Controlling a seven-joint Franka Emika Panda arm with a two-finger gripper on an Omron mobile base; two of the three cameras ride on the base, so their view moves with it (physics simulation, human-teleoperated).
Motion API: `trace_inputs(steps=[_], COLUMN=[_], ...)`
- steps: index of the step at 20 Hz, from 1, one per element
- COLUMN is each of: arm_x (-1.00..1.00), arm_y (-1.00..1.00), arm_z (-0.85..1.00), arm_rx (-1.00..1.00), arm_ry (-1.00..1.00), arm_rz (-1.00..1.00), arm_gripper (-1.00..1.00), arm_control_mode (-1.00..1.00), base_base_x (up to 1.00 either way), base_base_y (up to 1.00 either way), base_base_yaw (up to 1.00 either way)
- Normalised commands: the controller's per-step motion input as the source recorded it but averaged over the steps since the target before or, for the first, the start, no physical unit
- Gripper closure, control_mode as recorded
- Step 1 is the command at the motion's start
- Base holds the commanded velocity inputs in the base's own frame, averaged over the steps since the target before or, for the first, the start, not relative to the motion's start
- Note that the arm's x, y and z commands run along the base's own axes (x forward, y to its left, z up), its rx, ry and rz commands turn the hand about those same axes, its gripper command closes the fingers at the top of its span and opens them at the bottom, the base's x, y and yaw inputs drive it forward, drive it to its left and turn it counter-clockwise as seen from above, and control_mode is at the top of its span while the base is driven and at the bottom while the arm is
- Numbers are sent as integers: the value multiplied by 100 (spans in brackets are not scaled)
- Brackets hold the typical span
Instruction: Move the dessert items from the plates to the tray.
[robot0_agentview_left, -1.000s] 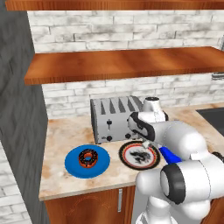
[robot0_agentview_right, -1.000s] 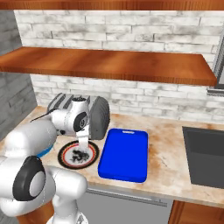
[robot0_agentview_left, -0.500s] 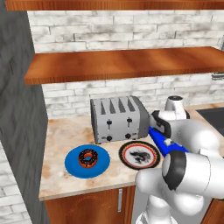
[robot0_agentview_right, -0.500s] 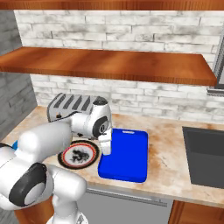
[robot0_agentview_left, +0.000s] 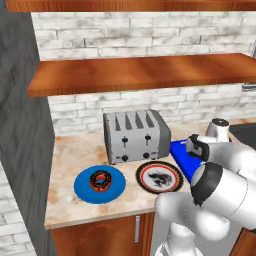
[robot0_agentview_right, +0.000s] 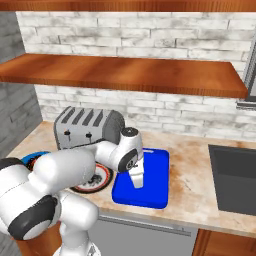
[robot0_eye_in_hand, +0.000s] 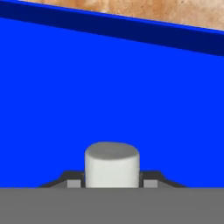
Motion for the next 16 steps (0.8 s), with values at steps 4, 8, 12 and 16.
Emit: trace_inputs(steps=[4,8,12,16], arm_x=[0,-7,-35,-54], arm_y=[0,17,88,100], arm_z=[74,97,25,0], arm_rx=[0,0,2,0], arm_ry=[-11,-9,0,0], arm_rz=[0,2,16,23], arm_gripper=[-100,-100,-100,-100], arm_control_mode=[-100,-100,-100,-100], base_base_x=[0,0,0,0], base_base_y=[0,0,0,0], base_base_yaw=[0,0,0,0])
